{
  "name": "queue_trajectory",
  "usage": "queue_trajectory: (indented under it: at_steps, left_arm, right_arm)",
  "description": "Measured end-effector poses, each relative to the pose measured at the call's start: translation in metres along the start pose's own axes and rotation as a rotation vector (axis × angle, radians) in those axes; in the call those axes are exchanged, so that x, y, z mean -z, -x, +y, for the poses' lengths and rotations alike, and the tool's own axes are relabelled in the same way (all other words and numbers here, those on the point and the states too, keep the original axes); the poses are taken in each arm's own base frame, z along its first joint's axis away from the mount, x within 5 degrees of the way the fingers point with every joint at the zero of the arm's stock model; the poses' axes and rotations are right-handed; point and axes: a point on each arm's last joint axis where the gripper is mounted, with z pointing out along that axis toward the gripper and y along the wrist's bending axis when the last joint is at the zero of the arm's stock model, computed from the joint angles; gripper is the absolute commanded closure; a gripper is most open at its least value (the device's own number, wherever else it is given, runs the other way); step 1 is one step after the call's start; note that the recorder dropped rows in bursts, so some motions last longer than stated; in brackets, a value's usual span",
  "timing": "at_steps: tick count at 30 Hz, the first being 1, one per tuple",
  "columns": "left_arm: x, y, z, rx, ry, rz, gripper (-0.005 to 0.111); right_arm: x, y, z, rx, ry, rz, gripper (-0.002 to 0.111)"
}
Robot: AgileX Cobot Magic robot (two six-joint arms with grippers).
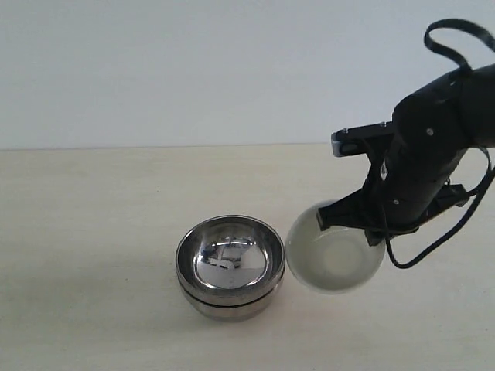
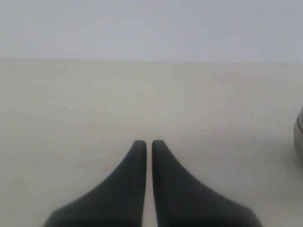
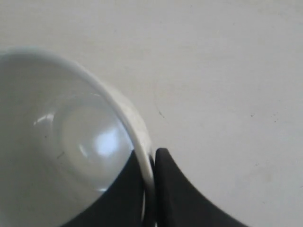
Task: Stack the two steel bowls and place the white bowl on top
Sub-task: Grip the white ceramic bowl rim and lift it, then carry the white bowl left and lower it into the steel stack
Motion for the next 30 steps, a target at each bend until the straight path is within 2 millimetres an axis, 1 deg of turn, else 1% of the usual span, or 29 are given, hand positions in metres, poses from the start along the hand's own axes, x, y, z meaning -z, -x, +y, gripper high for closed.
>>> queue_trajectory:
  at_steps: [7, 10, 14, 19, 21, 23, 27, 30]
  left_arm:
    - [0.000, 0.000, 0.000, 0.000, 0.000, 0.000, 0.103]
    - [0.000, 0.000, 0.000, 0.000, 0.000, 0.000, 0.103]
    - [0.000, 0.000, 0.000, 0.000, 0.000, 0.000, 0.103]
    - [0.000, 0.000, 0.000, 0.000, 0.000, 0.000, 0.103]
    - [0.000, 0.000, 0.000, 0.000, 0.000, 0.000, 0.103]
    - [0.000, 0.000, 0.000, 0.000, 0.000, 0.000, 0.103]
    - [0.000, 0.000, 0.000, 0.000, 0.000, 0.000, 0.103]
    - [0.000, 0.000, 0.000, 0.000, 0.000, 0.000, 0.103]
  right_arm:
    - [0.035, 0.003, -0.004, -0.021, 0.028, -0.095, 0.108]
    - [0.050, 0.003, -0.003, -0.023, 0.069, -0.129, 0.108]
    - [0.068, 0.003, 0.006, -0.022, 0.209, -0.173, 0.108]
    - [0.077, 0.002, 0.024, -0.009, 0.415, -0.179, 0.108]
    - [0.077, 0.002, 0.034, 0.004, 0.472, -0.183, 0.108]
    - [0.071, 0.001, 0.045, 0.017, 0.502, -0.179, 0.108]
    - [0.052, -0.001, 0.064, 0.046, 0.511, -0.147, 0.108]
    - [0.035, -0.001, 0.071, 0.049, 0.503, -0.109, 0.108]
